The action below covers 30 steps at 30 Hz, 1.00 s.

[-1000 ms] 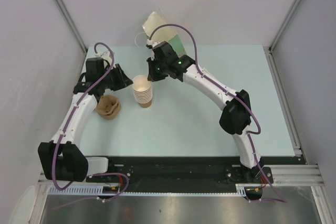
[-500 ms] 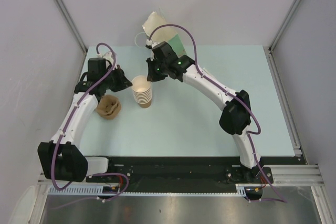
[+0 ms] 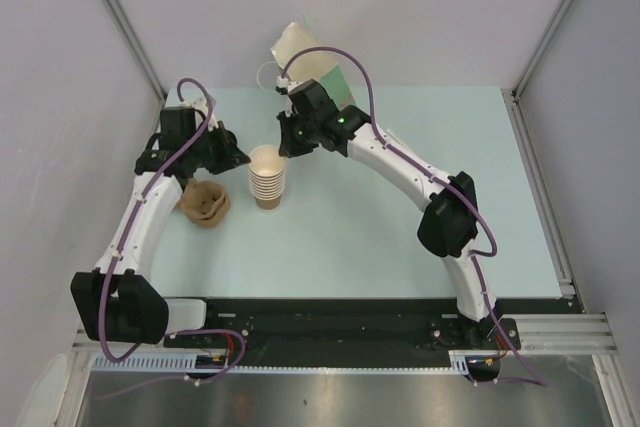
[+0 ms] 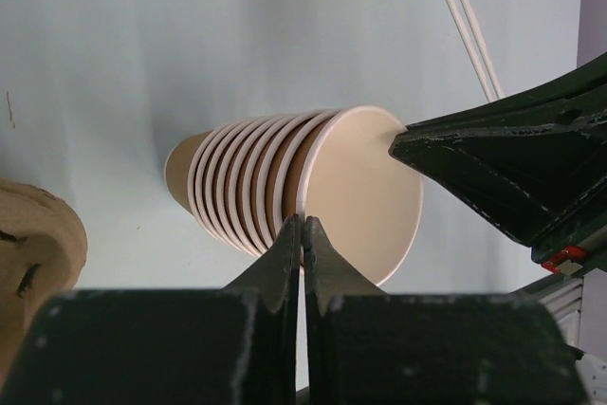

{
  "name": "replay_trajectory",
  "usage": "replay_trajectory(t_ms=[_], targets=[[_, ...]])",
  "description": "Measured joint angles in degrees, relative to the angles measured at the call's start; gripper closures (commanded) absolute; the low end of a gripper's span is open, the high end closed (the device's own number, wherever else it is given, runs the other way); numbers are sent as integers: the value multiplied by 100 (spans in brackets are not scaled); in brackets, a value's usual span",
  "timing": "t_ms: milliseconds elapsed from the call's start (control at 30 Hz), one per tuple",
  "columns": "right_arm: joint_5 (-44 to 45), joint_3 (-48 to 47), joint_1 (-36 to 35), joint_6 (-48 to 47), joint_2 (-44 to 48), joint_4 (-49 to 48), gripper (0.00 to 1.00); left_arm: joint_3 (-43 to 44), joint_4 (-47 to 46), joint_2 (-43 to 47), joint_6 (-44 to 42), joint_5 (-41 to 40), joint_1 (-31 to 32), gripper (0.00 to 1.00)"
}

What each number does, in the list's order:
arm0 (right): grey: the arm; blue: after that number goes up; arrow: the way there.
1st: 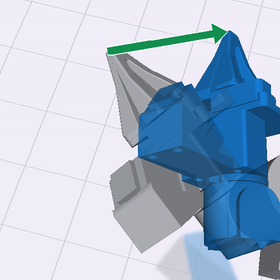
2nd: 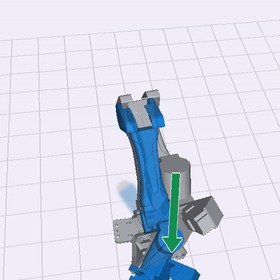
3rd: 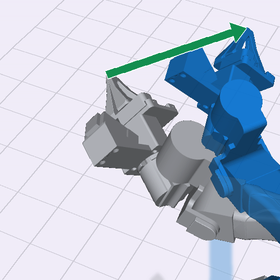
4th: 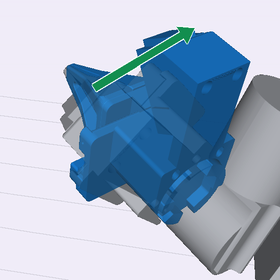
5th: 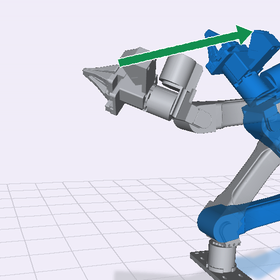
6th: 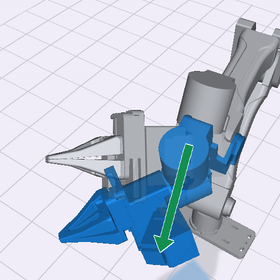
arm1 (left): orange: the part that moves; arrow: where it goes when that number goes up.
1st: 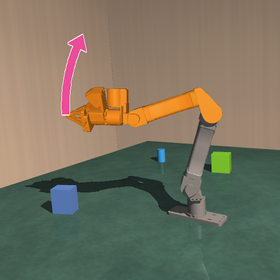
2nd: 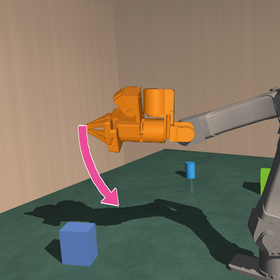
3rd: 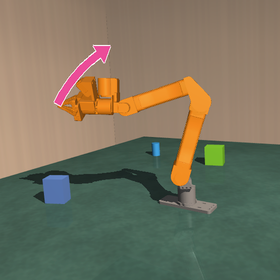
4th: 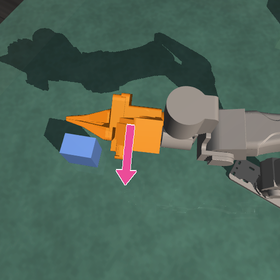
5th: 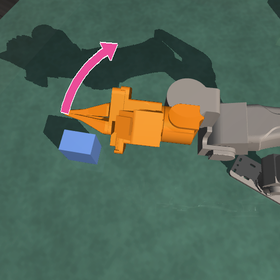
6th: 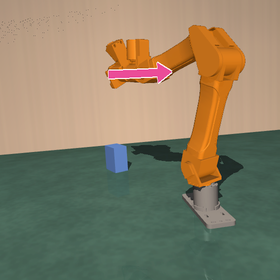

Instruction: Pack the takeout coffee

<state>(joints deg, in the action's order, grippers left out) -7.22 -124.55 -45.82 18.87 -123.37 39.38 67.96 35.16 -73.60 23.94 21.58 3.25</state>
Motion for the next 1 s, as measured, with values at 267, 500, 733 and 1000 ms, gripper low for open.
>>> replay_trajectory(t_ms=[267, 500, 733, 1000], targets=[[-37, -9, -17, -7, 7, 28, 100, -79, -31, -105, 125, 354, -166, 100], [59, -9, -44, -151, 205, 63, 100, -90, -170, 94, 310, 756, -254, 100], [98, -11, -46, -219, 372, 109, 100, -175, -382, 201, 457, 1064, -317, 100], [61, -201, -46, -302, 498, 118, 100, 232, -378, 474, 457, 1213, -317, 100]])
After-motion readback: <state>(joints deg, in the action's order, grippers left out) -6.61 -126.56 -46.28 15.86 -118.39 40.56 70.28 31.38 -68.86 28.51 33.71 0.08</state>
